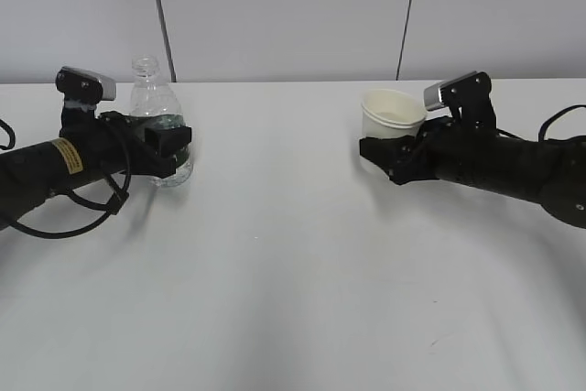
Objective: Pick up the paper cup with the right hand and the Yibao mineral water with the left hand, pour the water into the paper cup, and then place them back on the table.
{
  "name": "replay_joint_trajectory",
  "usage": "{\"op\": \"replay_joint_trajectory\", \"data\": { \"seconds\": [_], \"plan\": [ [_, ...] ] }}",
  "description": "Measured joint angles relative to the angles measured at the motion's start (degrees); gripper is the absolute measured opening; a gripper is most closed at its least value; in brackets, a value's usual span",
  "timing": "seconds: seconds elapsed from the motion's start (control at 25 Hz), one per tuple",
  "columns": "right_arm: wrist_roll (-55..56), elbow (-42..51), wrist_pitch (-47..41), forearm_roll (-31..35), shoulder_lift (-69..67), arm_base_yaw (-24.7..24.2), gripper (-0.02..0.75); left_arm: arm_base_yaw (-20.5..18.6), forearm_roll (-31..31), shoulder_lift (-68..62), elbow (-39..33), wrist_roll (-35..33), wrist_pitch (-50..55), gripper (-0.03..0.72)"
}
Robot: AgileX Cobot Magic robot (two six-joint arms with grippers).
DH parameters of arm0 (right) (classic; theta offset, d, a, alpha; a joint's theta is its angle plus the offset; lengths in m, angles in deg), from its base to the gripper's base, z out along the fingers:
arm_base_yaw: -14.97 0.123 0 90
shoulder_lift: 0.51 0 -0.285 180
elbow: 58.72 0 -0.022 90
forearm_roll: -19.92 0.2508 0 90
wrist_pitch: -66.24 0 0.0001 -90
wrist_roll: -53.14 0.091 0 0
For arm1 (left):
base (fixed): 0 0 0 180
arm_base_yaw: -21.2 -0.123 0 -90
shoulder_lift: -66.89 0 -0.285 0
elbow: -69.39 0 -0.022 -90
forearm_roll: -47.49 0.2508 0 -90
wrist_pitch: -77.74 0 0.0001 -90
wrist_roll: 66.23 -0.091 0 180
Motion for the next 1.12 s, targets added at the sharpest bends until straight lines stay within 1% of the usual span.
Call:
{"op": "replay_joint_trajectory", "data": {
  "seconds": [0.24, 0.48, 1.0, 1.12],
  "plan": [
    [-8.1, 3.5, 1.6, 11.0, 0.0, -0.4, 0.549, 0.0, -0.1, 0.0, 0.0, 0.0, 0.0, 0.335],
    [-12.1, 4.2, 2.4, 18.5, -0.5, -0.4, 0.549, 0.0, -0.5, 0.0, 0.0, 0.0, 0.0, 0.335],
    [-12.7, 4.2, 7.2, 23.3, -7.2, -0.4, 0.549, 0.0, -0.9, 0.0, 0.0, 0.0, 0.0, 0.335],
    [-12.8, 4.2, 9.5, 24.1, -8.3, -0.4, 0.549, 0.0, -1.0, 0.0, 0.0, 0.0, 0.0, 0.335]
  ]
}}
